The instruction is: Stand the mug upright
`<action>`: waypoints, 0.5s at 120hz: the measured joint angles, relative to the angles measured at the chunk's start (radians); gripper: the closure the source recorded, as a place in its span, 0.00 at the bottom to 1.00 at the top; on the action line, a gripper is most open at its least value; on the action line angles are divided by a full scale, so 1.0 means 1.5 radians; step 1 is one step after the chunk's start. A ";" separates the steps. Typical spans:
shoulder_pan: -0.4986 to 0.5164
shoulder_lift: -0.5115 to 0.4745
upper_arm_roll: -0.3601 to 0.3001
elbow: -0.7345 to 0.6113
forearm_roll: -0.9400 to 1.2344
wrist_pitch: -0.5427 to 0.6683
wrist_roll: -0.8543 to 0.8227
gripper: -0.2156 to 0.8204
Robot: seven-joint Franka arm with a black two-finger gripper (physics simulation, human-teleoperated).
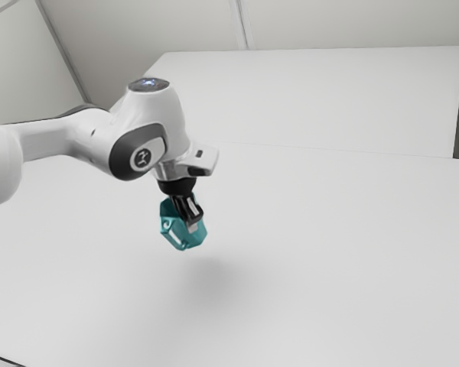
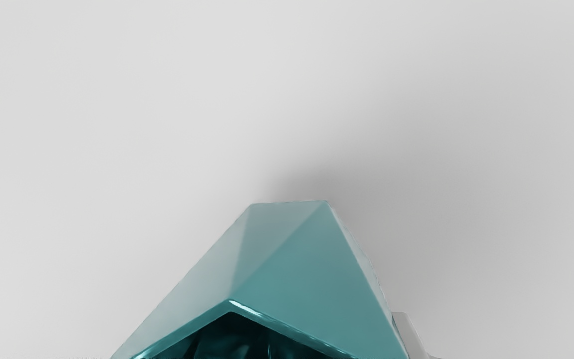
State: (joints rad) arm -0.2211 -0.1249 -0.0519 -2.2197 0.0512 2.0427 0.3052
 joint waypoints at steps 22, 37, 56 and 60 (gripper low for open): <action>-0.003 0.036 0.000 -0.004 0.029 0.020 -0.041 0.97; -0.002 0.051 0.000 -0.007 0.039 0.039 -0.063 0.97; 0.001 0.067 0.000 -0.011 0.049 0.061 -0.085 0.97; 0.001 0.070 0.001 -0.013 0.050 0.066 -0.089 0.97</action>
State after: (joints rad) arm -0.2198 -0.0200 -0.0509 -2.2397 0.1258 2.1412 0.1711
